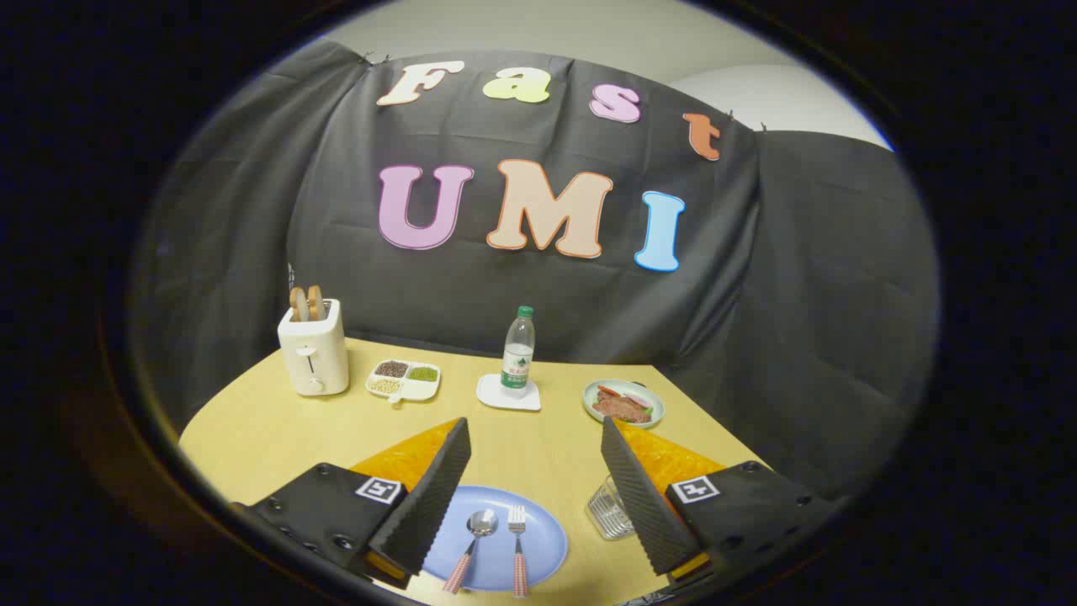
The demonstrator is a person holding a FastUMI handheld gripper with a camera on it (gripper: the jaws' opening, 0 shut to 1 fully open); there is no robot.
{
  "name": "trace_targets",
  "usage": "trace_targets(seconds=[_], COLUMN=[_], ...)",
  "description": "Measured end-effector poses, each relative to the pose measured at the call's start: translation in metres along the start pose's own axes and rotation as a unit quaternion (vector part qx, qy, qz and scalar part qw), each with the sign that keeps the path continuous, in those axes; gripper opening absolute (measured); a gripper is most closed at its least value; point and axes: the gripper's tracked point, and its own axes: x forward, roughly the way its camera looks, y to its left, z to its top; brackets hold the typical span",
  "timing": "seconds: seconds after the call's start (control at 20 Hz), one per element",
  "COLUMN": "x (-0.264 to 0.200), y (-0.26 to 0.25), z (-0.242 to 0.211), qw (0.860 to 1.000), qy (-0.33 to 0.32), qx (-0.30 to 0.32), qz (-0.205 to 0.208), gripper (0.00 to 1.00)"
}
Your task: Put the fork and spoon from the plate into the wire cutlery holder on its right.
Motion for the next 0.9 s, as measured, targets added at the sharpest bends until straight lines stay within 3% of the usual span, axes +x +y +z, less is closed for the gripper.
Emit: trace_targets(seconds=[0.4,0.9], x=[-0.006,-0.013], y=[0.012,0.062], z=[-0.008,-0.04], qw=[1.0,0.992], qy=[0.02,0.113], qx=[0.0,0.019], qz=[0.011,0.05], gripper=[1.0,1.0])
